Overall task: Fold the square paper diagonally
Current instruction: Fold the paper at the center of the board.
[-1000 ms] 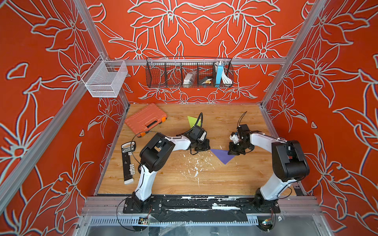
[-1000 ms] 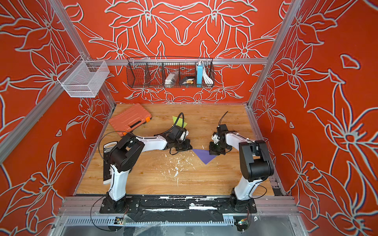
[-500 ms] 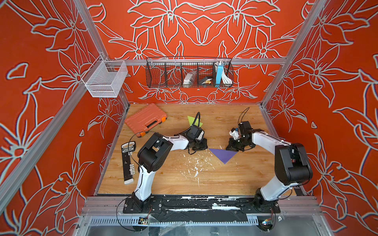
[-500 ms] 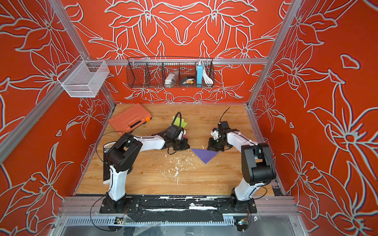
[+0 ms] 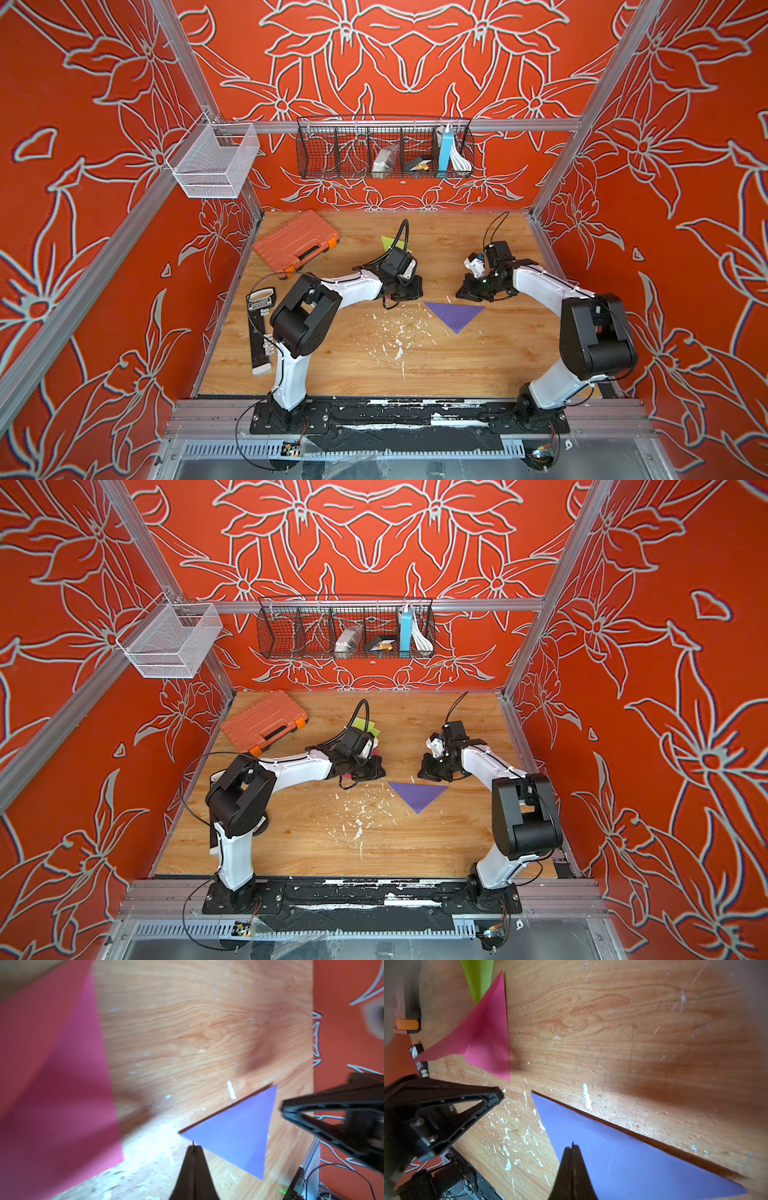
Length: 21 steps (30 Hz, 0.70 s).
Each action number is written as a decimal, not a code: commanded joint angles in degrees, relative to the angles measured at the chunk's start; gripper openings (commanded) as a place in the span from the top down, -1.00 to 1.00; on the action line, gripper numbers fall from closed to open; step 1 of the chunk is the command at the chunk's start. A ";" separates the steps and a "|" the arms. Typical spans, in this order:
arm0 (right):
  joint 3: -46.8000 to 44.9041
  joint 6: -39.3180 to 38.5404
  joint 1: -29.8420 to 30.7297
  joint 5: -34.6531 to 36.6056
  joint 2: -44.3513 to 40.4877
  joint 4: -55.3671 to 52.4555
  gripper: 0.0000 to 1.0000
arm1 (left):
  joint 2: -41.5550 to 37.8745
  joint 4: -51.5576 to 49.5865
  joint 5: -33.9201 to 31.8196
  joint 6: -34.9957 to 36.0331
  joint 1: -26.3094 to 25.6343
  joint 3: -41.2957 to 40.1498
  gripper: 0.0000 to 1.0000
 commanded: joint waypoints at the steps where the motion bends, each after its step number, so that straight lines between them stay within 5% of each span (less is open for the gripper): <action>1: -0.41 1.03 0.52 -0.24 1.59 0.79 1.00 | 0.73 -2.13 1.93 1.74 -2.84 2.70 1.00; 21: -1.10 1.90 1.52 -0.95 6.20 3.38 1.00 | 11.30 0.57 4.01 0.06 -5.33 8.51 1.00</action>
